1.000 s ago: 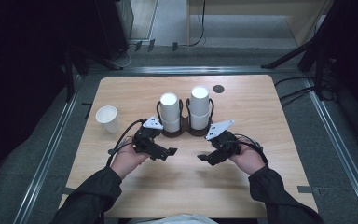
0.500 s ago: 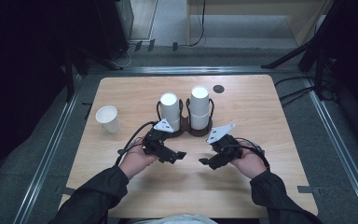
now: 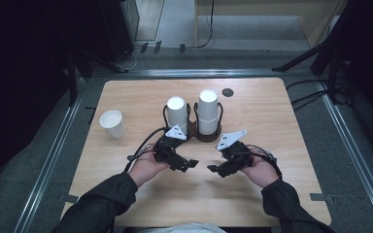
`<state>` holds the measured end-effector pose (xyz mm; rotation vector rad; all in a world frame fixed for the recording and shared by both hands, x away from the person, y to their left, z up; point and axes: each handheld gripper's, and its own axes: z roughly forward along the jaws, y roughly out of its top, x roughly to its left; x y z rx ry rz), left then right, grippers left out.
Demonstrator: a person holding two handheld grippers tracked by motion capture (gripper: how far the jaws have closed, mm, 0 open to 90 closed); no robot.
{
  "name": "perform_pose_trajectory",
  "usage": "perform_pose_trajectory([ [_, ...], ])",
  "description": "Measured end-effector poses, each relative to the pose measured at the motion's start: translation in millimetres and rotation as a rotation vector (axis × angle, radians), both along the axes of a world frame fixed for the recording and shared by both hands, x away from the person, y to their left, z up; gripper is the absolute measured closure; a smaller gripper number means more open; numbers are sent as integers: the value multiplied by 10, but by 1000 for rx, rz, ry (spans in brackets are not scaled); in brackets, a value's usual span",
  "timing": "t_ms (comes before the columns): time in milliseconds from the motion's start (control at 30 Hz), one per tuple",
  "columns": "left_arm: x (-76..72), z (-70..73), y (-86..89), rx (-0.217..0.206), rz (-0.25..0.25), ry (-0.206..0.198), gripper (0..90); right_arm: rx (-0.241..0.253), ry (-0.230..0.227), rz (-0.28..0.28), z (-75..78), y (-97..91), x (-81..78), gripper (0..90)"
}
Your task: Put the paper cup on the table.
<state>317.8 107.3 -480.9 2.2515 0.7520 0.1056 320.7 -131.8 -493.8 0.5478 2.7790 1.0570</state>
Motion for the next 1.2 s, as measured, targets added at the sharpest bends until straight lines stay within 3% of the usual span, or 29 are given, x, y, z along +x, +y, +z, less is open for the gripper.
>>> perform_pose_trajectory([
  [1200, -12, 2, 0, 6, -27, -8, 16, -2, 1, 6, -1, -2, -2, 216],
])
